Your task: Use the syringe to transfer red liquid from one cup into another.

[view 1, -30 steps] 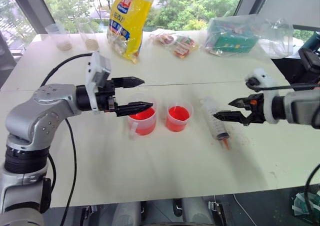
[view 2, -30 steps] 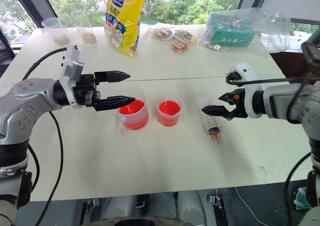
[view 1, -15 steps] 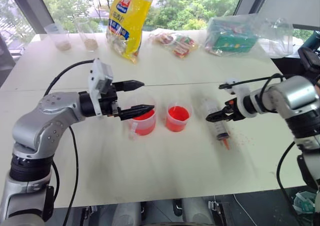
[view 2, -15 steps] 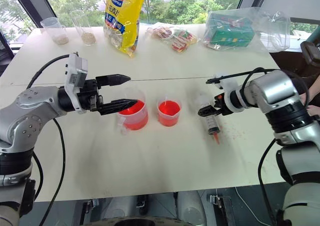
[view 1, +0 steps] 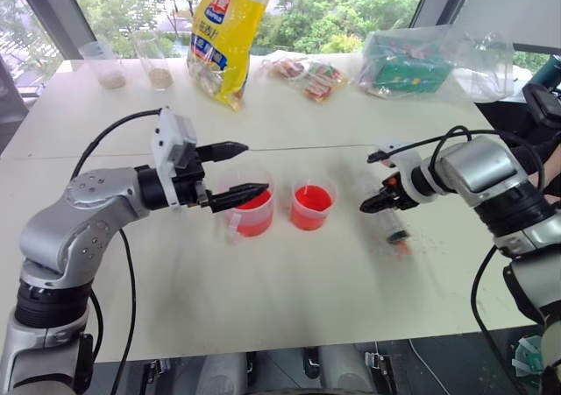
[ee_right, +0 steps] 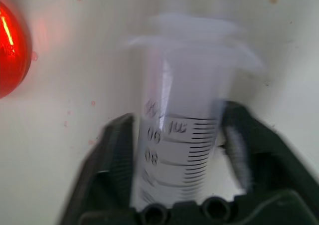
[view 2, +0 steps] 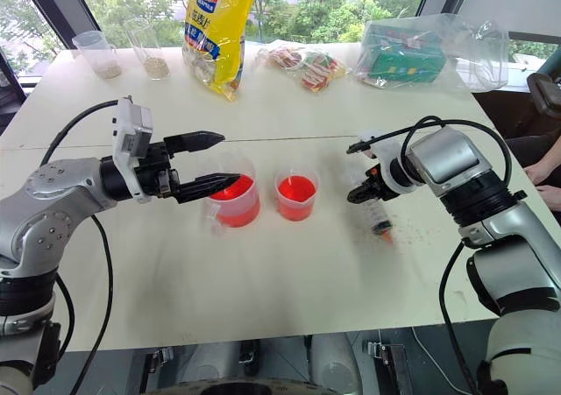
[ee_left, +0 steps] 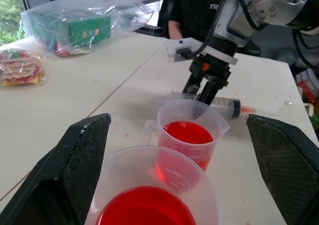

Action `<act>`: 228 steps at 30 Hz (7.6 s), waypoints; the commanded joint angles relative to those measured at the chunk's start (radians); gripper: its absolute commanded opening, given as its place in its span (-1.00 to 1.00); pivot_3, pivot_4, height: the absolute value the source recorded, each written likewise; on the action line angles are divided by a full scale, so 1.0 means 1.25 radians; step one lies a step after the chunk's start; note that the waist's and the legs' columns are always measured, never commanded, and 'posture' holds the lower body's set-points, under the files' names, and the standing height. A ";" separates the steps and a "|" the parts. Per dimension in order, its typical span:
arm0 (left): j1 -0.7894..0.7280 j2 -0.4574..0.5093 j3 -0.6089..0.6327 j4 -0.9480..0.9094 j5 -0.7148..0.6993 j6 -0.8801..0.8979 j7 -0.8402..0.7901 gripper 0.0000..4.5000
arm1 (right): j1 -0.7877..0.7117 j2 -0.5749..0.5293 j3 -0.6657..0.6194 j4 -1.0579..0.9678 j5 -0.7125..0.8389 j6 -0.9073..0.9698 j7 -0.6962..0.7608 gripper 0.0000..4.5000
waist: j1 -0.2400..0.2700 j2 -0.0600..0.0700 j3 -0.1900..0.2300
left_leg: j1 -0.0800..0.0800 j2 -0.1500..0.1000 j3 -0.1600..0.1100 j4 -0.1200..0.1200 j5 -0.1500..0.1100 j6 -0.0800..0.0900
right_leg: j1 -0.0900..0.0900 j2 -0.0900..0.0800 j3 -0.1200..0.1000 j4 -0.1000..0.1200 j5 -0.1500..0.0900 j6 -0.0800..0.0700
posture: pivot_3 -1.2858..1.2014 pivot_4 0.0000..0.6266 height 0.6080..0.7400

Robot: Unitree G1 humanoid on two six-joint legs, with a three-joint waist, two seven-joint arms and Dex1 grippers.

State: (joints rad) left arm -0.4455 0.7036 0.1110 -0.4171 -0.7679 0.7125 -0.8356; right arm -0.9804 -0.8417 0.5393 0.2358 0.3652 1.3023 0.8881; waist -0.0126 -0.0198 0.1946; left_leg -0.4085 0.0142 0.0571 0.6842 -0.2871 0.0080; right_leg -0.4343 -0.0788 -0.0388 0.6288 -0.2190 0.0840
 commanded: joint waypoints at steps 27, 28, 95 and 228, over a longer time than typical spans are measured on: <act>-0.258 0.133 0.082 0.281 0.051 -0.047 -0.133 1.00 | 0.090 0.492 -0.639 -0.416 0.359 -0.383 -0.130 -0.40 | 0.001 0.000 0.000 | 0.000 0.000 0.000 0.000 0.000 0.000 | 0.000 -0.001 0.000 0.001 0.000 0.000 | 0.03 -0.52 1.00; -0.258 0.143 0.087 0.285 0.054 -0.045 -0.137 1.00 | 0.106 0.514 -0.620 -0.405 0.352 -0.411 -0.121 -0.40 | 0.000 0.000 0.000 | 0.000 0.000 0.000 -0.001 0.000 0.000 | 0.000 -0.001 0.000 0.001 0.000 0.000 | 0.03 -0.52 1.00; -0.187 0.041 -0.021 0.152 0.099 -0.012 -0.127 1.00 | 0.304 0.593 -0.263 -0.136 0.015 -0.871 0.072 -0.40 | -0.003 0.000 0.000 | 0.002 0.000 -0.001 0.000 0.002 -0.003 | 0.001 0.000 -0.001 0.002 0.000 0.000 | 0.03 -0.52 1.00; -0.483 -0.207 -0.096 0.321 0.033 0.013 -0.194 0.99 | 0.423 0.394 -0.493 -0.499 0.233 -0.633 -0.224 -0.40 | 0.001 0.001 0.000 | 0.000 0.000 -0.001 -0.001 0.001 -0.002 | 0.000 0.000 -0.001 0.001 0.000 0.000 | 0.03 -0.52 1.00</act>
State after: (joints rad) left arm -1.0097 0.4450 -0.0183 -0.0088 -0.7280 0.7385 -1.0718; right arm -0.4325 -0.3474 -0.0766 -0.3364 0.6491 0.5270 0.6113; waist -0.0115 -0.0190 0.1952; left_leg -0.4085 0.0140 0.0553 0.6834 -0.2858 0.0057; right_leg -0.4341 -0.0785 -0.0400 0.6299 -0.2187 0.0840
